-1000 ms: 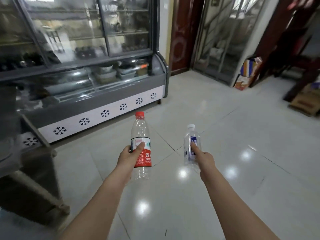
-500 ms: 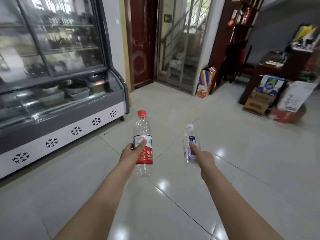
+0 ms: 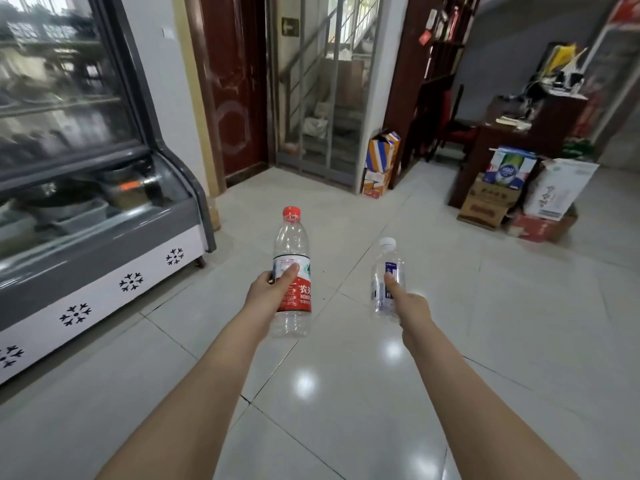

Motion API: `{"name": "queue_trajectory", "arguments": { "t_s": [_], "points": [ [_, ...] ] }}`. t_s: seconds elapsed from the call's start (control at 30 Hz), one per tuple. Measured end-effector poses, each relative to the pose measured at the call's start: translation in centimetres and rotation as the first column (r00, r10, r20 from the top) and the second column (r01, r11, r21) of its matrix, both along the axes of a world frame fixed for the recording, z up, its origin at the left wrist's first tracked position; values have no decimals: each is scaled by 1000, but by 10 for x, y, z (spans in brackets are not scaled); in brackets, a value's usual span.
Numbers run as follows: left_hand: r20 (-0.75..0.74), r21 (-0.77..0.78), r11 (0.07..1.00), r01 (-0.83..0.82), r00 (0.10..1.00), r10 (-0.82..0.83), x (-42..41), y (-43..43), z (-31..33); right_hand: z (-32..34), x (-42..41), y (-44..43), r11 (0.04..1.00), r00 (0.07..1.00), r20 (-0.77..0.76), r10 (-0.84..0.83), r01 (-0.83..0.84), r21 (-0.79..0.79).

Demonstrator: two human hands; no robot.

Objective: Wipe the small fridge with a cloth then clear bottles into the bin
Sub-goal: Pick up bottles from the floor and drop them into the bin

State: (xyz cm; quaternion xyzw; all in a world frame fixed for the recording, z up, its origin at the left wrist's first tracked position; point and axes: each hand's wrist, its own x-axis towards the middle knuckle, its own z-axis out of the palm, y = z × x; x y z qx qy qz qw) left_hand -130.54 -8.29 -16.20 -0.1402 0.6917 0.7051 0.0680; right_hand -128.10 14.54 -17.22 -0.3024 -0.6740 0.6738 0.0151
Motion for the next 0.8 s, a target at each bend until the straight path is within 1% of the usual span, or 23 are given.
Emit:
{"name": "queue_trajectory", "arguments": {
  "t_s": [0.23, 0.47, 0.6, 0.8],
  "points": [
    [-23, 17, 997, 77, 997, -77, -160, 17, 12, 6, -144, 16, 994, 996, -29, -84, 85, 62],
    [2, 31, 993, 114, 993, -114, -290, 63, -5, -5, -275, 61, 993, 994, -46, -97, 99, 65],
    [-7, 42, 996, 83, 997, -83, -375, 99, -13, -7, -372, 94, 995, 995, -89, -54, 61, 79],
    [14, 88, 996, -34, 999, 33, -503, 147, -10, 6, -531, 143, 993, 991, -105, 88, -79, 85]
  ]
}}
